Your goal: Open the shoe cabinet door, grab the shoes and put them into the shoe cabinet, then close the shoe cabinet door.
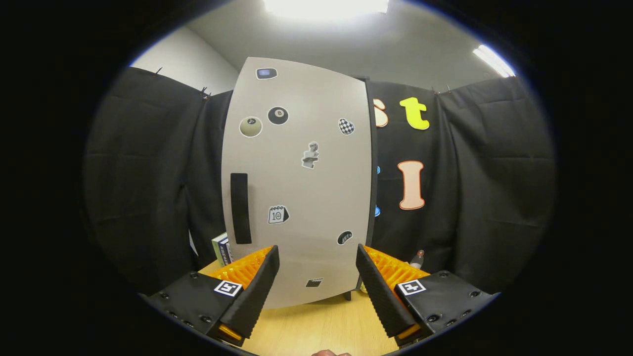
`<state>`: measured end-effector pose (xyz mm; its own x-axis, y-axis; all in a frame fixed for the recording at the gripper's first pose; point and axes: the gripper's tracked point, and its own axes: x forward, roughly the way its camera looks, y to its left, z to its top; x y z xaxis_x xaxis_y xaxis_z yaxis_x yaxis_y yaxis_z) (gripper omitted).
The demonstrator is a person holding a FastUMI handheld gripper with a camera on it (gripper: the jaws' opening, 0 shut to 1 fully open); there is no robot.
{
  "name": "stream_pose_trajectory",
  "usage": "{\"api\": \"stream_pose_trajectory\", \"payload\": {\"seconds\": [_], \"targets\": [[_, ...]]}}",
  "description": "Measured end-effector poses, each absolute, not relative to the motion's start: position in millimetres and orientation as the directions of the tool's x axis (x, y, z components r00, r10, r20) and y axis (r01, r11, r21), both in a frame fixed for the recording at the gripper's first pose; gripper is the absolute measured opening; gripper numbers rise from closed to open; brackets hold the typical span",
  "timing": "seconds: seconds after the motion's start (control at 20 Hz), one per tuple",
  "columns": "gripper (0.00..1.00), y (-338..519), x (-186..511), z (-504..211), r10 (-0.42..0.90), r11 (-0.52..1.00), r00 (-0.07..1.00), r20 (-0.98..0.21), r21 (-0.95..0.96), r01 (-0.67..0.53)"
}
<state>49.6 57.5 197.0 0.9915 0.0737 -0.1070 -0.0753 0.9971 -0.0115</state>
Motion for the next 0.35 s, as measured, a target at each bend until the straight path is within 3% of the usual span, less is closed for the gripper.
{"api": "stream_pose_trajectory", "payload": {"seconds": [0.35], "targets": [[0.98, 44.9, 77.7, 195.2, 0.121, 0.993, 0.989, -0.084, 0.005, -0.121]]}}
